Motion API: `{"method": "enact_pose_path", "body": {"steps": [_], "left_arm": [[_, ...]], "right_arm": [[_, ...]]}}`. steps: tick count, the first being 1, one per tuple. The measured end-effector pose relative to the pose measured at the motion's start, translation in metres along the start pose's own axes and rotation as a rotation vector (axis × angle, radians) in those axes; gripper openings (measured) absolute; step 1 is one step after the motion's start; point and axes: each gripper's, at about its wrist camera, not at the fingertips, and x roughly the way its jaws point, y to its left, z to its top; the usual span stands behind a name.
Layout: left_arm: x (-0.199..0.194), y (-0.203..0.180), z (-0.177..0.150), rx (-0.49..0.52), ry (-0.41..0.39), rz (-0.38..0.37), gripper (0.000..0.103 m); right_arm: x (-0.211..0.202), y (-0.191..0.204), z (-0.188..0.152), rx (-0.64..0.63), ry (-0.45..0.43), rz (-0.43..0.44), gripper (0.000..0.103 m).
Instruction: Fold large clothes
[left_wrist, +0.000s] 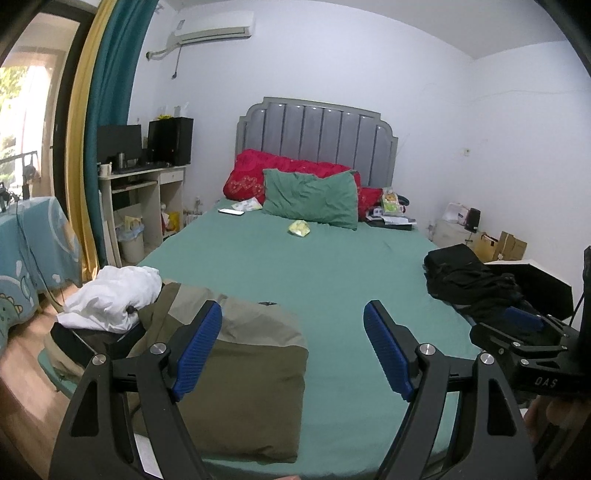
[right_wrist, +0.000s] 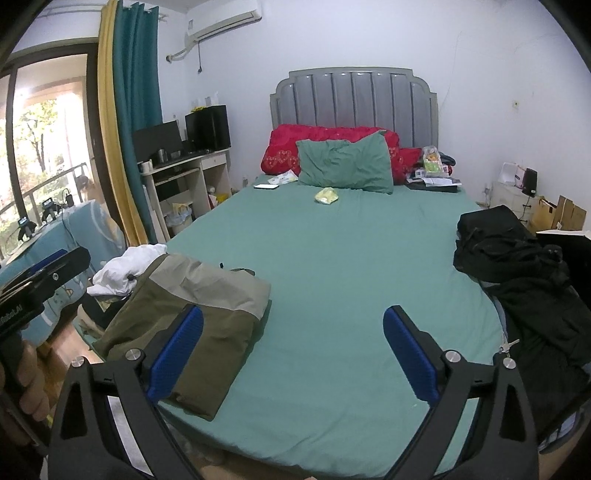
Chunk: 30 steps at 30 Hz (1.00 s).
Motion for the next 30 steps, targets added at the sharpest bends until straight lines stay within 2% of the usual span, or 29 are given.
{"method": "enact_pose_path", "body": {"steps": [30], "left_arm": [[0.0053,0.0015,-0.0005,0.0,0.003,-0.005,0.082]], "right_arm": [[0.0018,0.0025,-0.0001,0.002,0.002,-0.006,0.097]]}}
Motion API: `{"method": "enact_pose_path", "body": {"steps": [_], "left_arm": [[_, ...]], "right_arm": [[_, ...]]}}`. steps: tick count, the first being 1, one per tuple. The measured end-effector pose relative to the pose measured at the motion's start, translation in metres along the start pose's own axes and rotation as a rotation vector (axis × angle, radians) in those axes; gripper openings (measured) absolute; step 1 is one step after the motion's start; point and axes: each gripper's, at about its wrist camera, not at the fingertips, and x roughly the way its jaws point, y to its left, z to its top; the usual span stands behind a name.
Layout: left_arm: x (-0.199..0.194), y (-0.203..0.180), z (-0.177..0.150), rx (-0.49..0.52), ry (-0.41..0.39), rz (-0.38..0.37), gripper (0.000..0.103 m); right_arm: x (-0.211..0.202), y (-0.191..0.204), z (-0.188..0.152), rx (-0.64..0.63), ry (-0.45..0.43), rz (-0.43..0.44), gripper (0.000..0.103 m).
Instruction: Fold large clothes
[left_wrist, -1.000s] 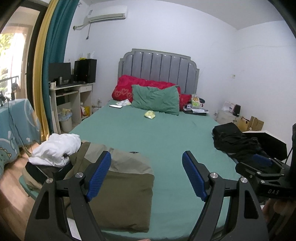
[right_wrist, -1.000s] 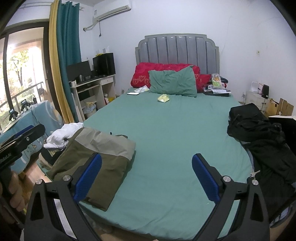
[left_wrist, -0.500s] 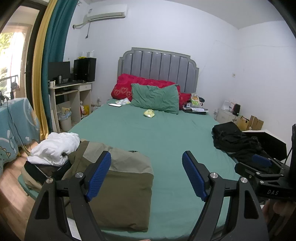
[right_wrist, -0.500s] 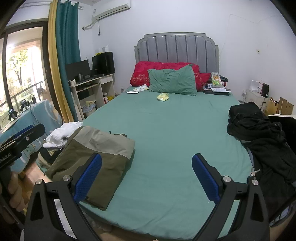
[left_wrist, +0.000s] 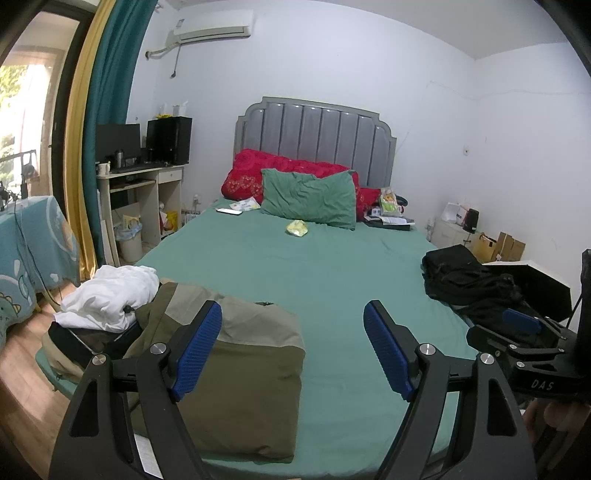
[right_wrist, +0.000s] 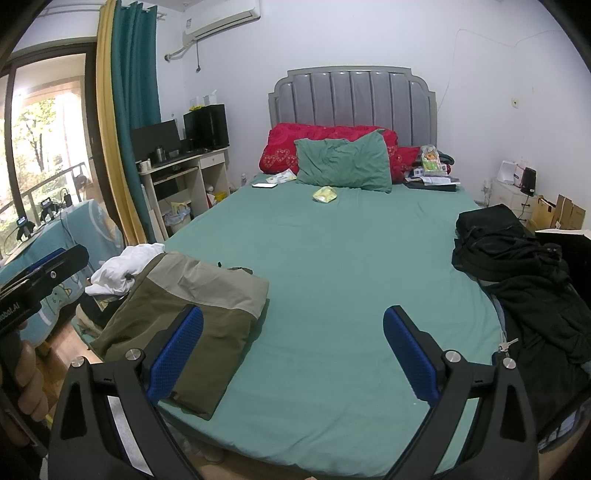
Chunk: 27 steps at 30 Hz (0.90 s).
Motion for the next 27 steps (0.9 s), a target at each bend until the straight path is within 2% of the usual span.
{"method": "enact_pose_path", "body": {"steps": [27], "left_arm": [[-0.0004,-0.0006,-0.0005,0.0,-0.001,-0.001,0.082]], "right_arm": [[-0.0002,0.0012,-0.0006,0.0,-0.001,-0.001,0.097]]}}
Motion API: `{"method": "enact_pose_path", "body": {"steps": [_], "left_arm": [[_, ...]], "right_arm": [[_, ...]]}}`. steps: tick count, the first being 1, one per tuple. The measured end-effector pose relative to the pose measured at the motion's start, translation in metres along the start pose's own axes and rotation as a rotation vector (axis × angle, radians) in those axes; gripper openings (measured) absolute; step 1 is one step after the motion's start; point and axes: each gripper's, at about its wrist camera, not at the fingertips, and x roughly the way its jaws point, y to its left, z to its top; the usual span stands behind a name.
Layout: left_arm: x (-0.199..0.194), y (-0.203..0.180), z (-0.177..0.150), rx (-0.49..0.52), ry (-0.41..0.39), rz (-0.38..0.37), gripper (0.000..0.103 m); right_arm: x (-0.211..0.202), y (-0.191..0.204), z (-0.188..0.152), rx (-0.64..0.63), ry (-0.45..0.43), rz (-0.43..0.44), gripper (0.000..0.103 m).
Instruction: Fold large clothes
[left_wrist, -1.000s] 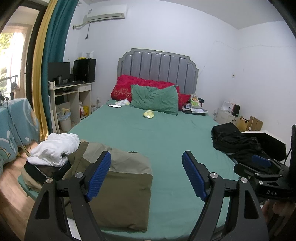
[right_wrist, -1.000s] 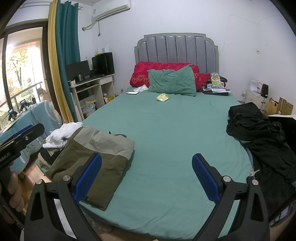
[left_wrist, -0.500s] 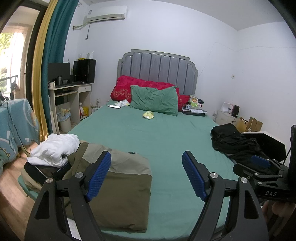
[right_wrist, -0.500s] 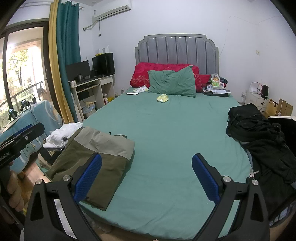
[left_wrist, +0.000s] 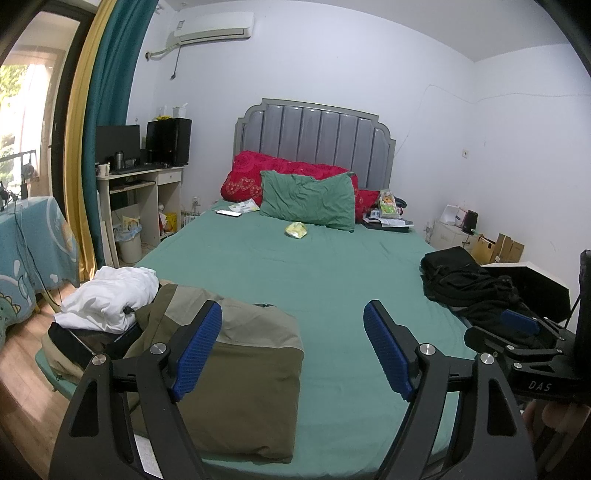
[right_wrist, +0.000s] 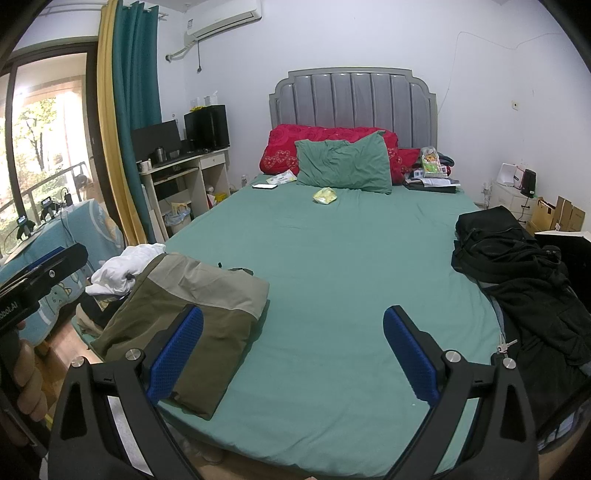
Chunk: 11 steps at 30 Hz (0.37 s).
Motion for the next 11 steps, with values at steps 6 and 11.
{"method": "enact_pose_path", "body": {"steps": [6,11], "left_arm": [[0.0007,-0.0001,-0.0005,-0.002,-0.002,0.0,0.082],[0.0009,0.0,-0.0001,-0.002,-0.004,-0.001,0.082]], "right_arm": [[0.0001,-0.0005,-0.0001,0.0,0.001,0.0,0.097],[0.0004,-0.0005,0.0002,0.001,0.003,0.001,0.097]]}}
